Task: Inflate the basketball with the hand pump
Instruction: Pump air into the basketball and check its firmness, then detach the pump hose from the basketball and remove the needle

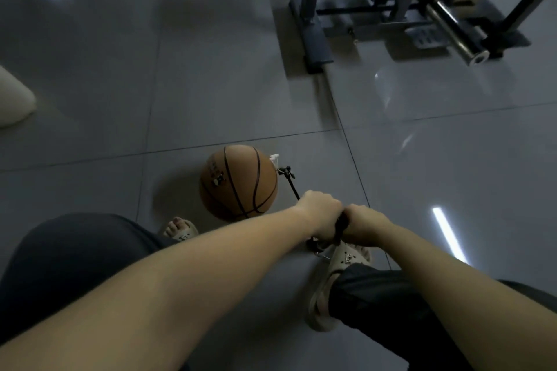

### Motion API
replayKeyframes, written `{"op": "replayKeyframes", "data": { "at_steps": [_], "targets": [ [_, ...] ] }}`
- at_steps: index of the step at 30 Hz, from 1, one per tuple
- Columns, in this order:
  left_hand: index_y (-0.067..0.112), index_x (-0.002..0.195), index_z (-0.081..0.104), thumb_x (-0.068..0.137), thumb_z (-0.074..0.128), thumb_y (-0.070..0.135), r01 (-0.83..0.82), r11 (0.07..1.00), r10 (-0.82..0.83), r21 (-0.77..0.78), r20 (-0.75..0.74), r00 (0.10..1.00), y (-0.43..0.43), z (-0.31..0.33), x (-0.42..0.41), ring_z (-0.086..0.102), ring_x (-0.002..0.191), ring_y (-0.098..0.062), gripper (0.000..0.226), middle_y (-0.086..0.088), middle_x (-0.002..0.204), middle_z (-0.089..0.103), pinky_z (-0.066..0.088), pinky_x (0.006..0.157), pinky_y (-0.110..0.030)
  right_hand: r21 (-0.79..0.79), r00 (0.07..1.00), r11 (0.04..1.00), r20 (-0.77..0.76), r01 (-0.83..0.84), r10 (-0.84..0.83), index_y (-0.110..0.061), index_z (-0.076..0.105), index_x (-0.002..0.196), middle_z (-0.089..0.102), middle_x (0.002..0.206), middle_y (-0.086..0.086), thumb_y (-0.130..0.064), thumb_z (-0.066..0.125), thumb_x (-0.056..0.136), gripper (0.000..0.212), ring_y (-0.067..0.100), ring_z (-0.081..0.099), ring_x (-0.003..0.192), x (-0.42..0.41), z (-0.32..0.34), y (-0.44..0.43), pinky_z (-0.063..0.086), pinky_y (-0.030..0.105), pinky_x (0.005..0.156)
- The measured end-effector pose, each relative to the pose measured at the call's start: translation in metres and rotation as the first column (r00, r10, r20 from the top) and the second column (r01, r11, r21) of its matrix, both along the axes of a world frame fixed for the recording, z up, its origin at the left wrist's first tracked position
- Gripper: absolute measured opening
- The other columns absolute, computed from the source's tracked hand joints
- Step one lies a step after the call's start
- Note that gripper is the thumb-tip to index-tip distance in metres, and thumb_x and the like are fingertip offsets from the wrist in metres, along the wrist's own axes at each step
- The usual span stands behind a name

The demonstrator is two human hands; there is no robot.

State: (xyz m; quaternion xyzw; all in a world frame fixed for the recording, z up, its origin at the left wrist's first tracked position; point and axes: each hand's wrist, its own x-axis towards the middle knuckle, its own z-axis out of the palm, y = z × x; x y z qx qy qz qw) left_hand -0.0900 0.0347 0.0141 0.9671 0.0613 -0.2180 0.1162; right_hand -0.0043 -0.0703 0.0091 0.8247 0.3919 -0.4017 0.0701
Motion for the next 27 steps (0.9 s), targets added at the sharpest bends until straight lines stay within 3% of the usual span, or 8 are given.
{"op": "replayKeyframes", "data": {
  "at_steps": [4, 7, 10, 13, 16, 18, 21, 27],
  "targets": [
    [0.02, 0.12, 0.055, 0.081, 0.062, 0.07, -0.147, 0.963, 0.155, -0.227, 0.014, 0.988, 0.036, 0.02, -0.021, 0.059, 0.09, -0.019, 0.064, 0.002, 0.104, 0.062, 0.052, 0.075, -0.035, -0.049, 0.997, 0.998, -0.061, 0.045, -0.048, -0.017, 0.06, 0.117, 0.066, 0.109, 0.006, -0.021, 0.07, 0.083, 0.035, 0.022, 0.066, 0.093, 0.003, 0.011, 0.003, 0.059, 0.037, 0.084],
    [0.021, 0.128, 0.052, 0.082, 0.057, 0.074, -0.267, 0.954, 0.272, -0.139, 0.017, 0.962, 0.085, 0.02, -0.048, 0.059, 0.104, -0.023, 0.07, -0.001, 0.12, 0.059, 0.05, 0.078, -0.036, -0.077, 0.994, 0.997, -0.111, -0.004, -0.005, -0.018, 0.045, 0.143, 0.057, 0.13, 0.009, -0.019, 0.07, 0.084, 0.064, 0.025, 0.06, 0.109, 0.009, 0.022, 0.02, 0.053, 0.038, 0.093],
    [0.017, 0.136, 0.045, 0.084, 0.065, 0.06, -0.474, 0.878, 0.475, 0.071, 0.004, 0.88, 0.139, -0.003, -0.069, 0.052, 0.119, -0.031, 0.07, -0.009, 0.135, 0.05, 0.051, 0.087, -0.044, -0.057, 0.996, 0.997, -0.074, -0.049, 0.045, -0.004, 0.054, 0.136, 0.059, 0.132, 0.016, -0.015, 0.058, 0.089, 0.048, 0.031, 0.059, 0.115, 0.01, 0.023, 0.058, 0.05, 0.045, 0.101],
    [0.017, 0.151, 0.026, 0.066, 0.077, 0.069, -0.659, 0.738, 0.67, 0.144, -0.038, 0.741, 0.17, -0.032, -0.075, 0.035, 0.136, -0.039, 0.112, -0.017, 0.153, 0.029, 0.044, 0.104, -0.055, 0.081, 0.999, 0.996, -0.035, 0.026, -0.023, 0.001, 0.064, 0.121, 0.066, 0.121, 0.018, -0.015, 0.051, 0.091, 0.037, 0.032, 0.063, 0.109, 0.008, 0.006, 0.1, 0.052, 0.045, 0.098],
    [0.027, 0.158, -0.007, 0.056, 0.083, 0.071, -0.78, 0.616, 0.786, 0.106, -0.151, 0.6, 0.188, -0.063, -0.075, 0.012, 0.147, -0.047, 0.144, -0.02, 0.164, 0.001, 0.029, 0.111, -0.063, 0.162, 0.991, 0.982, -0.1, 0.099, -0.084, 0.003, 0.066, 0.114, 0.069, 0.103, 0.017, -0.014, 0.05, 0.091, 0.032, 0.027, 0.062, 0.085, 0.007, -0.023, 0.141, 0.053, 0.033, 0.074],
    [0.032, 0.157, -0.016, 0.056, 0.086, 0.067, -0.808, 0.584, 0.805, 0.07, -0.171, 0.567, 0.194, -0.078, -0.077, 0.009, 0.148, -0.047, 0.147, -0.018, 0.165, -0.004, 0.029, 0.113, -0.064, 0.209, 0.988, 0.973, -0.139, 0.094, -0.065, -0.003, 0.061, 0.125, 0.065, 0.106, 0.012, -0.019, 0.055, 0.094, 0.035, 0.022, 0.061, 0.087, 0.002, -0.037, 0.161, 0.049, 0.03, 0.071],
    [0.032, 0.158, -0.01, 0.058, 0.085, 0.065, -0.804, 0.595, 0.802, 0.023, -0.092, 0.591, 0.198, -0.092, -0.081, 0.014, 0.146, -0.046, 0.142, -0.017, 0.165, 0.002, 0.032, 0.113, -0.059, 0.292, 0.978, 0.95, -0.203, 0.107, -0.048, -0.012, 0.052, 0.136, 0.061, 0.13, 0.012, -0.03, 0.065, 0.091, 0.05, 0.028, 0.059, 0.114, -0.009, -0.061, 0.186, 0.051, 0.039, 0.091],
    [0.034, 0.159, -0.002, 0.06, 0.086, 0.06, -0.822, 0.567, 0.822, -0.049, -0.032, 0.569, 0.2, -0.1, -0.09, 0.013, 0.147, -0.043, 0.135, -0.014, 0.165, 0.004, 0.031, 0.115, -0.056, 0.278, 0.986, 0.947, -0.076, 0.163, -0.147, -0.011, 0.036, 0.143, 0.066, 0.11, 0.003, -0.059, 0.07, 0.081, 0.086, 0.023, 0.065, 0.098, -0.027, -0.097, 0.219, 0.059, 0.044, 0.081]
  ]
}}
